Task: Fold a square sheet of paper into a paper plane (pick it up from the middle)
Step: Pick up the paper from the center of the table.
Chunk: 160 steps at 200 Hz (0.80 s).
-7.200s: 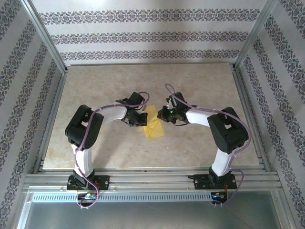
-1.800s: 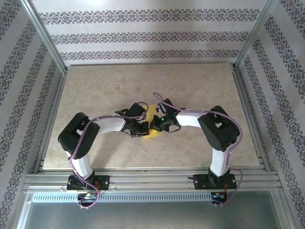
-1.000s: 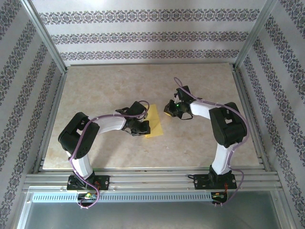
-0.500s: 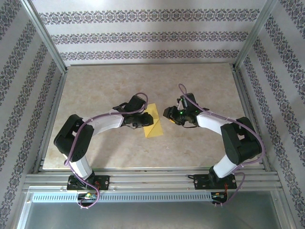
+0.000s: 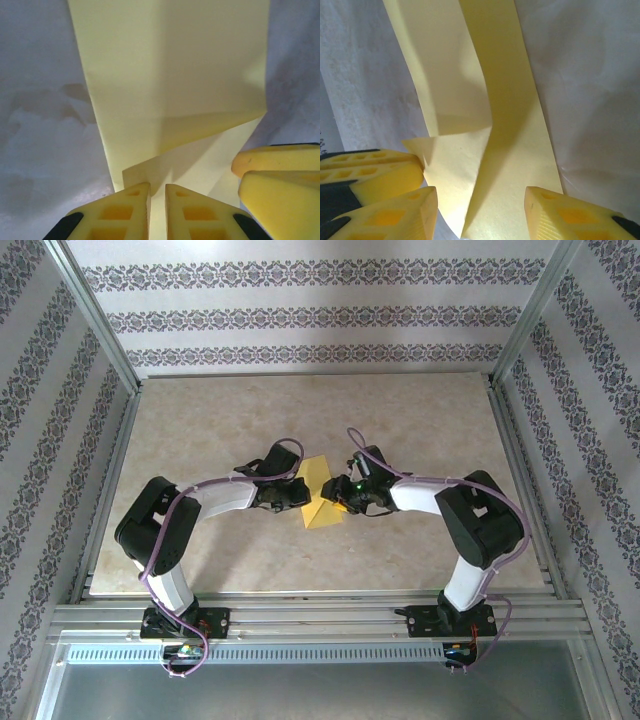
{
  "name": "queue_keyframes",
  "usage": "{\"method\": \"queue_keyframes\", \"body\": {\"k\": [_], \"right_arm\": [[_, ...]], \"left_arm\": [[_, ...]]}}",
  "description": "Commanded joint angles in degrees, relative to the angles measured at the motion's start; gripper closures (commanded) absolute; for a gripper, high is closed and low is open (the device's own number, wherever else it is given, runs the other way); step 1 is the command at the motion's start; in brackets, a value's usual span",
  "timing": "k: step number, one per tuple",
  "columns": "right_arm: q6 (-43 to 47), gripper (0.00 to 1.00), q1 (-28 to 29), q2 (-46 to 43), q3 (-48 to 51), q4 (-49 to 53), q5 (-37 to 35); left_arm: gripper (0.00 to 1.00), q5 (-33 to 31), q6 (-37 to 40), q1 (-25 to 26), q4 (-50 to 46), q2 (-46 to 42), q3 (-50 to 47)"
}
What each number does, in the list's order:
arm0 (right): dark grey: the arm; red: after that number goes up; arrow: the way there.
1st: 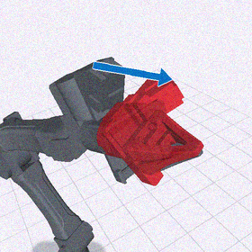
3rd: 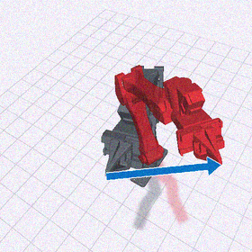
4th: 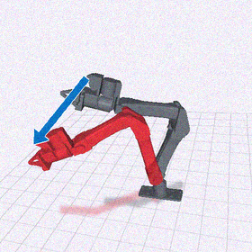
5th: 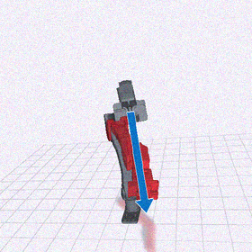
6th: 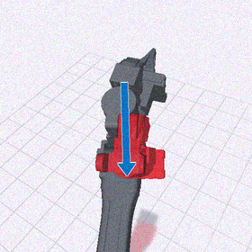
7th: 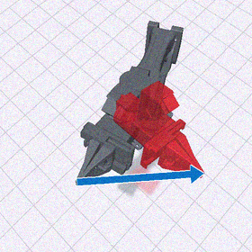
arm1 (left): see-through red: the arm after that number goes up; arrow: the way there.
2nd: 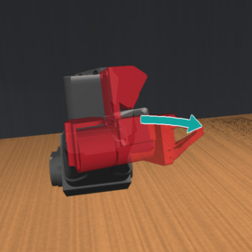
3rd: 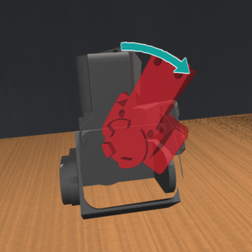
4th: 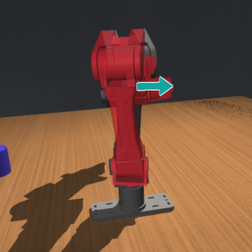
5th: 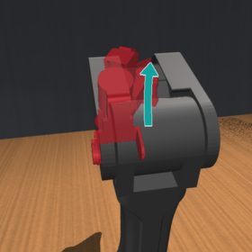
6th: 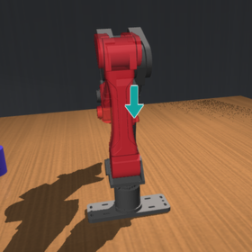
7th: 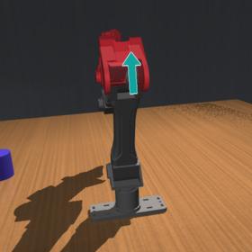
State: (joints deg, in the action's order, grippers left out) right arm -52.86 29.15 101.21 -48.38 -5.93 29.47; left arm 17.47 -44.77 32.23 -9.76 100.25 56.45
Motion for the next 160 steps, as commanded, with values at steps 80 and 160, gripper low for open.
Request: {"method": "queue_keyframes", "body": {"k": [80,160], "right_arm": [[-0.2,0.62,2.8,3.6,-2.1,-9.3,4.1],[1.6,0.85,3.0,4.7,-0.9,-8.9,2.6]], "left_arm": [[0.84,-0.1,-0.3,-1.3,1.6,-0.5,-1.2],[0.88,-0.3,-0.1,-1.7,1.0,-0.1,-1.5]]}}
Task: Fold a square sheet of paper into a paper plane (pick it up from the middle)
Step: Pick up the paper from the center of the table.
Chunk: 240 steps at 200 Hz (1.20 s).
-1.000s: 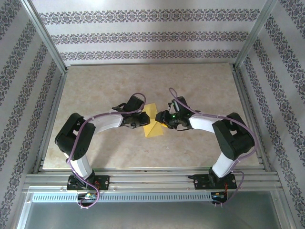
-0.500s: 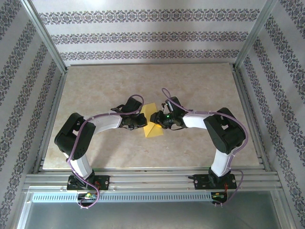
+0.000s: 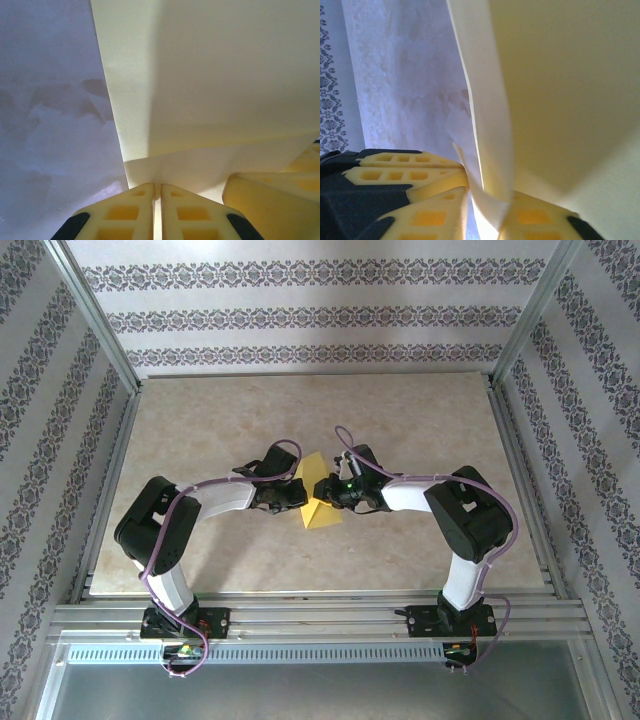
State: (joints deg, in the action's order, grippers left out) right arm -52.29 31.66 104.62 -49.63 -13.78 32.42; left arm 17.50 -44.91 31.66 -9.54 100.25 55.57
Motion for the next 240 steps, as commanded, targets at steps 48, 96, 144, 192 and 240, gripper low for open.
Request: {"method": "queue_keyframes", "body": {"k": [48,96,144,192,240], "right_arm": [[2.1,1.00,-0.1,-0.5,-1.0,-2.1,-1.6],[2.2,1.00,-4.6,-7.7,-3.4,-2.9,4.4],[-2.0,1.00,-7.0,-11.2,-6.6,-5.1,12.8],[-4.7,1.00,-7.1,-10.4,-8.4,-8.5,18.5],[-5.1,1.00,-8.2,-9.6,-7.5,-8.6,17.0]], "left_arm": [[0.86,0.8,0.0,-3.1,0.2,-5.1,-1.9],[0.60,11.5,-6.7,-8.7,12.9,-16.2,-10.5],[0.32,23.3,-14.2,-9.9,28.4,-17.0,-12.8],[0.24,30.5,-25.0,-10.0,44.2,-14.8,-14.2],[0.28,26.6,-21.1,-11.6,36.3,-19.2,-15.7]]}}
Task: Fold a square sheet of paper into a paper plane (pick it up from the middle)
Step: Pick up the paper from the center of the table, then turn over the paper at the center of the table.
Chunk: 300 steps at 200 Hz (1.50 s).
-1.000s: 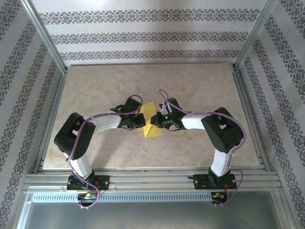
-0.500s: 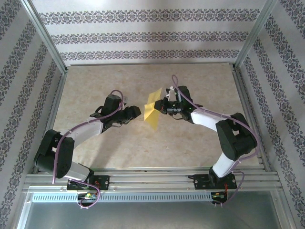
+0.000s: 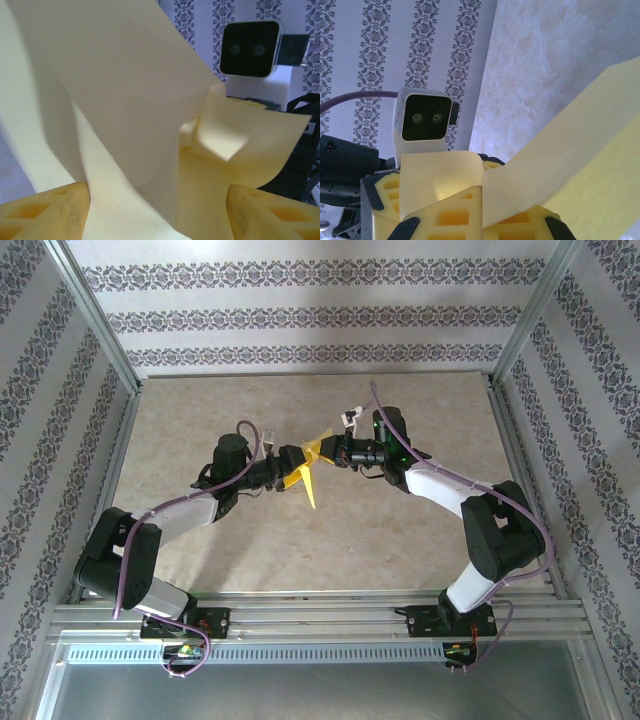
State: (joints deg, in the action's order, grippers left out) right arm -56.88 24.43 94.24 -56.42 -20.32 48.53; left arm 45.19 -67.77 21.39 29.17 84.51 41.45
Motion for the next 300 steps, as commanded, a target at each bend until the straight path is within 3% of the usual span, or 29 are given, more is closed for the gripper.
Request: {"method": "queue_keyframes", "body": {"k": [1,27,44,73,116,156,232,300], "right_arm": [[-0.5,1.00,-1.0,0.8,-0.7,-2.1,0.9],[-0.2,1.00,-1.5,1.0,-0.3,-1.9,-0.1],[0.1,1.00,-1.5,1.2,-0.4,-1.8,-0.3],[1.1,0.99,-1.4,1.8,-0.5,-1.3,-0.5],[1.3,0.99,-0.9,1.8,-0.8,-0.9,-0.3],[1.1,0.99,-0.2,1.9,-1.0,-0.5,0.1],[0.4,0.99,0.0,2.0,-1.0,-0.2,0.8],[1.0,0.99,-0.4,2.0,-0.9,-0.2,1.0]], "left_arm": [[0.28,-1.3,2.0,-1.4,-2.9,-3.7,-1.5],[0.33,-7.1,10.3,-1.9,-18.4,-7.9,-1.1],[0.37,-8.7,11.9,-1.9,-21.6,-9.5,-0.8],[0.38,-8.1,11.6,-1.9,-18.9,-11.2,-0.3],[0.19,-3.6,7.2,-1.0,-8.3,-9.6,-1.3],[0.20,-1.6,5.0,0.5,-4.6,-3.9,1.9],[0.53,-0.4,3.8,1.8,-1.7,-0.4,3.2],[0.71,-1.7,6.1,1.6,-5.9,-1.4,2.9]]}}
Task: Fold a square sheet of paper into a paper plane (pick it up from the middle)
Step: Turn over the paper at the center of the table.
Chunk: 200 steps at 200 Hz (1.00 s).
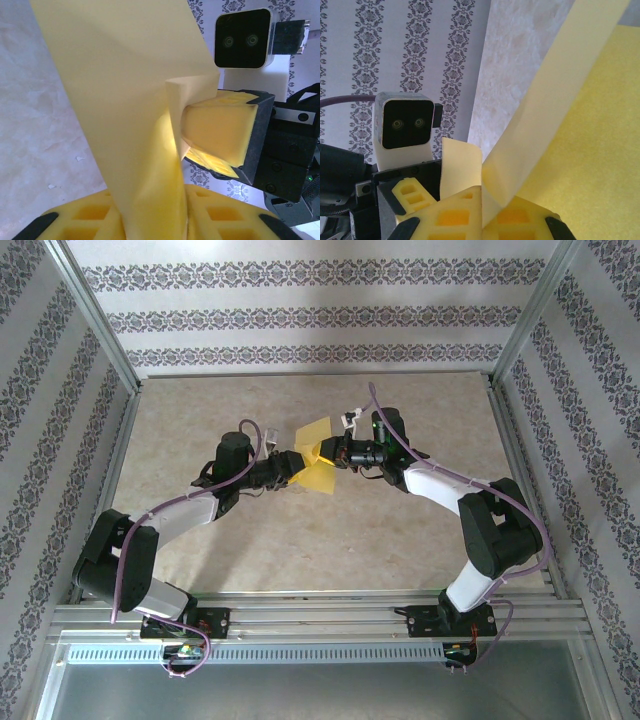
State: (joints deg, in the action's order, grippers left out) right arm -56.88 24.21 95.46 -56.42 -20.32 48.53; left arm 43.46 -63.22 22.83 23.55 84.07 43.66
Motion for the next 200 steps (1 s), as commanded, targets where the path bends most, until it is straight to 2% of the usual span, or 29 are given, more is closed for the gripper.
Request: {"method": "queue_keyframes", "body": {"k": [1,39,73,117,200], "right_arm": [[1.0,0.99,-0.2,0.8,-0.9,-0.2,0.9],[1.2,0.99,-0.3,1.0,-0.8,-0.1,1.1],[1.0,0.93,-0.4,1.4,-0.9,0.4,1.0],[0.0,0.91,-0.3,2.3,-0.8,1.0,1.1],[1.6,0.91,0.8,2.9,-2.3,2.4,2.6]], "left_arm": [[0.71,0.1,1.5,0.2,-0.3,-1.0,0.6],[0.73,-0.2,1.4,0.1,0.3,-1.0,0.4],[0.78,0.0,1.4,0.0,1.0,-0.9,0.4],[0.83,0.4,1.4,-0.1,1.7,-0.6,0.3],[0.65,0.7,2.9,-0.2,-2.0,0.9,1.0]]}}
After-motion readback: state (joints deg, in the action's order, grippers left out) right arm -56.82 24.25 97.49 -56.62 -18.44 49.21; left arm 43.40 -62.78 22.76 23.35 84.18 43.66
